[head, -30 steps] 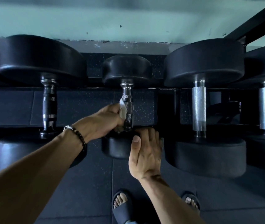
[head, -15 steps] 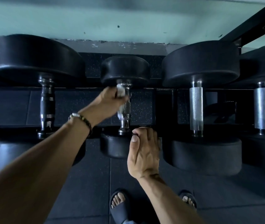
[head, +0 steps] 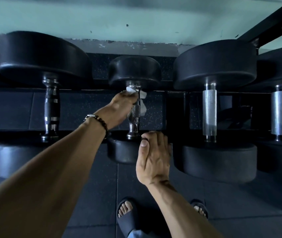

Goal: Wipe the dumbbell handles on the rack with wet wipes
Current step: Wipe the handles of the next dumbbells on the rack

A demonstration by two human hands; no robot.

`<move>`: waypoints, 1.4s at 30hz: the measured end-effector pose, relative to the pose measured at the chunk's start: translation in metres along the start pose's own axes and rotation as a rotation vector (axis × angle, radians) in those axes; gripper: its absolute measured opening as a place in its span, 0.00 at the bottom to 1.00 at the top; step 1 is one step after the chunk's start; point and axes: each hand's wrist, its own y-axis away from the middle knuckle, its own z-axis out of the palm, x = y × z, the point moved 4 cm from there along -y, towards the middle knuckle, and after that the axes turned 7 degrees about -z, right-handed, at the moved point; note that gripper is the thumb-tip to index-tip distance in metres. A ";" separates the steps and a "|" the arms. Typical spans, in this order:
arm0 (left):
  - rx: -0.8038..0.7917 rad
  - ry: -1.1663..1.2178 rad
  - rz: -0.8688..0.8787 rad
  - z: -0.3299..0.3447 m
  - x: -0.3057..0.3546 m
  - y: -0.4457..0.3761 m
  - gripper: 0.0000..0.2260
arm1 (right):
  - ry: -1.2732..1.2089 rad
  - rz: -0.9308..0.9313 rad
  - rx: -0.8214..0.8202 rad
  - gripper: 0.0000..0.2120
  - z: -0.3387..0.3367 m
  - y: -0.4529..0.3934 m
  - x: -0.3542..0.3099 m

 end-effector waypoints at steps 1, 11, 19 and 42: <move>-0.017 -0.016 -0.024 0.002 -0.004 0.003 0.09 | 0.008 -0.002 -0.001 0.24 0.000 0.000 0.001; 0.189 -0.285 0.094 -0.022 -0.011 0.093 0.12 | -0.186 0.129 -0.254 0.21 -0.029 -0.013 -0.009; -0.320 0.490 -0.021 0.015 -0.009 0.135 0.20 | -0.312 -0.205 -0.443 0.22 -0.102 -0.055 -0.044; 0.255 0.870 -0.066 0.213 0.056 0.126 0.06 | -0.440 -0.409 -0.359 0.09 -0.235 -0.081 0.101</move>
